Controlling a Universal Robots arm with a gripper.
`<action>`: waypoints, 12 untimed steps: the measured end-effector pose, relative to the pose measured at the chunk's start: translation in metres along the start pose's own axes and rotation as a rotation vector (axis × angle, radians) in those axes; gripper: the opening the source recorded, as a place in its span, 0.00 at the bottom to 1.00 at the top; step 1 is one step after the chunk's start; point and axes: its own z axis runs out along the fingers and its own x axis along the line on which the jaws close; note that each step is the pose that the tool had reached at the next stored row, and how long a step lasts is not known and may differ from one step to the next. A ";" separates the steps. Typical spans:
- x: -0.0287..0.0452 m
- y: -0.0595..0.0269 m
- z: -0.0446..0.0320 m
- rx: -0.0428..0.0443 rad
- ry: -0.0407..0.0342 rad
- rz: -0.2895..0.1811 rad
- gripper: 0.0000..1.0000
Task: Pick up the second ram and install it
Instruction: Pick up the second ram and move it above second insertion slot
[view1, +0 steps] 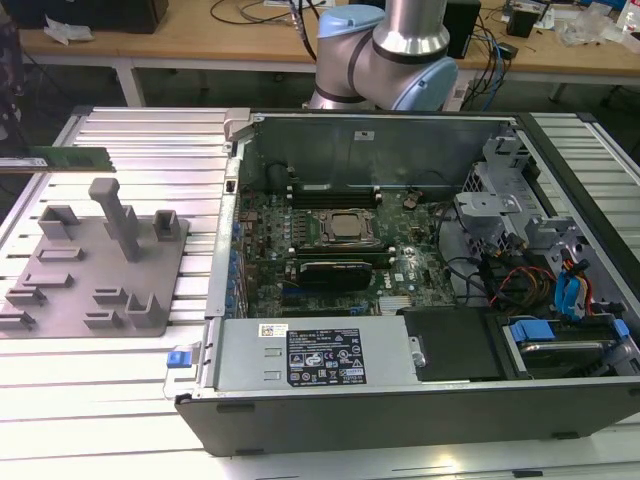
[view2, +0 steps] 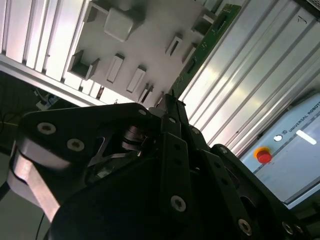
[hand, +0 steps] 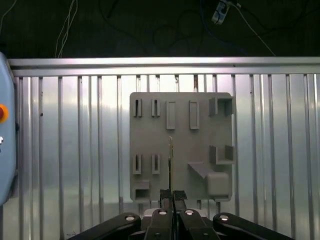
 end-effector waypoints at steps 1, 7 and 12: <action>-0.0001 -0.0036 -0.0002 -0.0001 0.0001 0.000 0.09; -0.0004 -0.0180 -0.0009 -0.0001 0.0001 0.000 0.09; -0.0006 -0.0319 -0.0014 -0.0001 0.0001 0.000 0.09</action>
